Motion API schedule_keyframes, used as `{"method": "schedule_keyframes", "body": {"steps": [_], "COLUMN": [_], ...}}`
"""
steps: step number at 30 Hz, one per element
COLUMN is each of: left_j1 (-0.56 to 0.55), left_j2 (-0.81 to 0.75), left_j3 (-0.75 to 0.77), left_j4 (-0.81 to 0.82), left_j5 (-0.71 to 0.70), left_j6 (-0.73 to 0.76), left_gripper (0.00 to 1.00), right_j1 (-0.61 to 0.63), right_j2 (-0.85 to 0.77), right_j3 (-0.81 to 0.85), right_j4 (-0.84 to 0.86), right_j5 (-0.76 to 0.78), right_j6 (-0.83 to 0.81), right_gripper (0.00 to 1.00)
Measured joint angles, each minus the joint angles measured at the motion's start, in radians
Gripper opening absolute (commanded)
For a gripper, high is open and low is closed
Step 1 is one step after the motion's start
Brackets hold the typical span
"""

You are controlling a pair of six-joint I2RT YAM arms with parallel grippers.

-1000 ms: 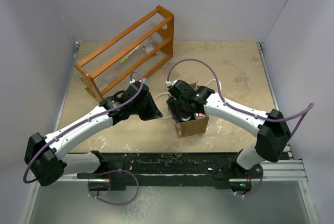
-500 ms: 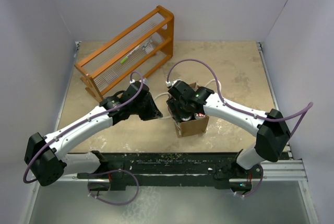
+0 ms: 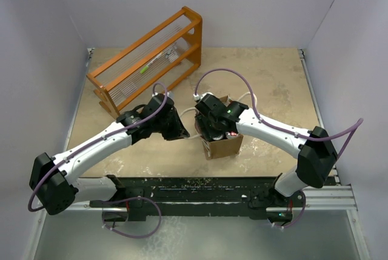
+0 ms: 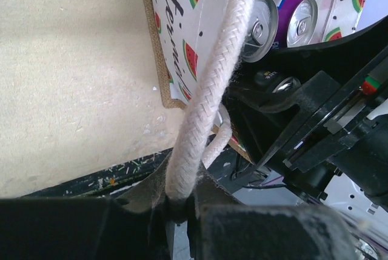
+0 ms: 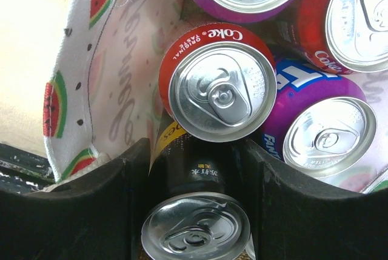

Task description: Take the beverage out of the canvas bag

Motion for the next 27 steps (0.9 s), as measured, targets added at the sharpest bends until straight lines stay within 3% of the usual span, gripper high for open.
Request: {"method": "schedule_keyframes", "body": {"steps": [7,17,27], "left_j1": [0.0,0.0,0.0], "left_j2": [0.061,0.097,0.11], "left_j3": [0.069,0.145,0.162], "left_j4": [-0.051,-0.105,-0.124], "left_j5": [0.031,0.06,0.076], "left_j6": [0.029,0.085,0.127], "left_gripper": [0.0,0.0,0.0], "right_j1": [-0.001,-0.003,-0.005], "right_j2": [-0.022,-0.138,-0.141], "right_j3": [0.002,0.043,0.168], "right_j4": [-0.018,-0.11,-0.256], "right_j5": [0.008,0.023,0.07], "right_j6": [0.069,0.22,0.421], "right_gripper": [0.0,0.0,0.0]}}
